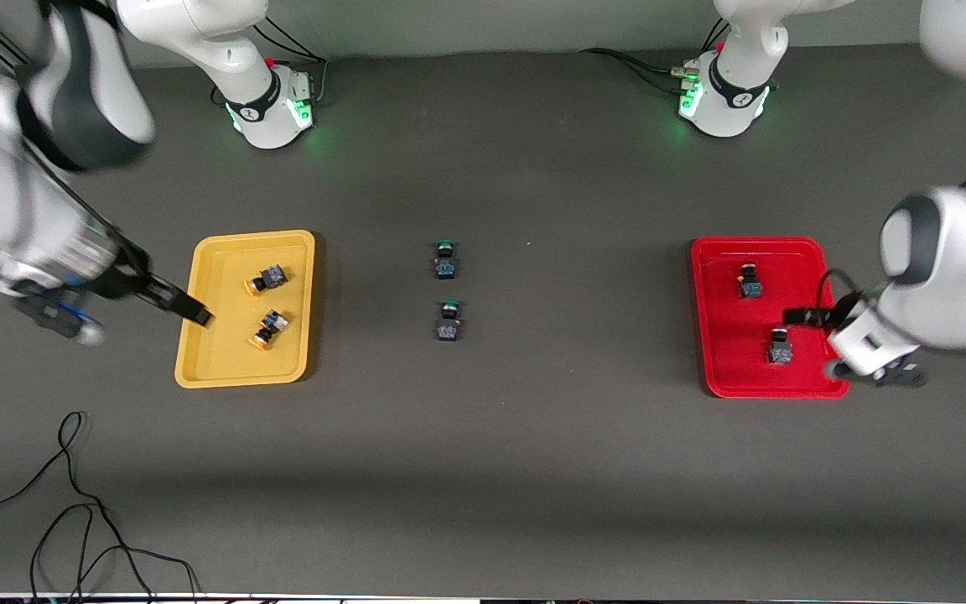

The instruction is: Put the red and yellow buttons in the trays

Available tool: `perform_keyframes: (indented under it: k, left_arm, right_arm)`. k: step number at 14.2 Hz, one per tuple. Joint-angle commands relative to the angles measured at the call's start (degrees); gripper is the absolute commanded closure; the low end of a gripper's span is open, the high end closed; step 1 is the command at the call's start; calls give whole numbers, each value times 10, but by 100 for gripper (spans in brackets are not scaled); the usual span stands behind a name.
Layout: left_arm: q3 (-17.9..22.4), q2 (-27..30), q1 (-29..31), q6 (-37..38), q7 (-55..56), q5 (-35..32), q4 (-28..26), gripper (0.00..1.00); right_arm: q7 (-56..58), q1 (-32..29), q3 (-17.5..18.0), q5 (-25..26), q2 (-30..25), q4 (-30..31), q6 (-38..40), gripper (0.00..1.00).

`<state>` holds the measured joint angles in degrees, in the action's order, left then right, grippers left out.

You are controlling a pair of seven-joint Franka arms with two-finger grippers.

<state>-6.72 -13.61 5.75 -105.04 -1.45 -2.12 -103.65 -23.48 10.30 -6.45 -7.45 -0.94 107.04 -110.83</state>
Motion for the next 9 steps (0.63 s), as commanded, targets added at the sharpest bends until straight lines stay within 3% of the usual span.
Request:
perform_keyframes:
  k: [1, 3, 6, 9]
  left_arm:
    - [6, 101, -37, 48, 83, -4, -26, 0]
    - [6, 145, -49, 70, 85, -9, -23, 0]
    - [8, 151, -45, 138, 78, -9, 27, 0]
    - [9, 165, -43, 128, 76, -9, 25, 0]
  right_arm:
    - [103, -20, 2, 14, -11, -52, 63, 0]
    - [124, -20, 6, 57, -37, -47, 81, 0]
    - [151, -55, 37, 61, -61, -51, 114, 0]
    - [158, -58, 44, 82, -74, -52, 141, 0]
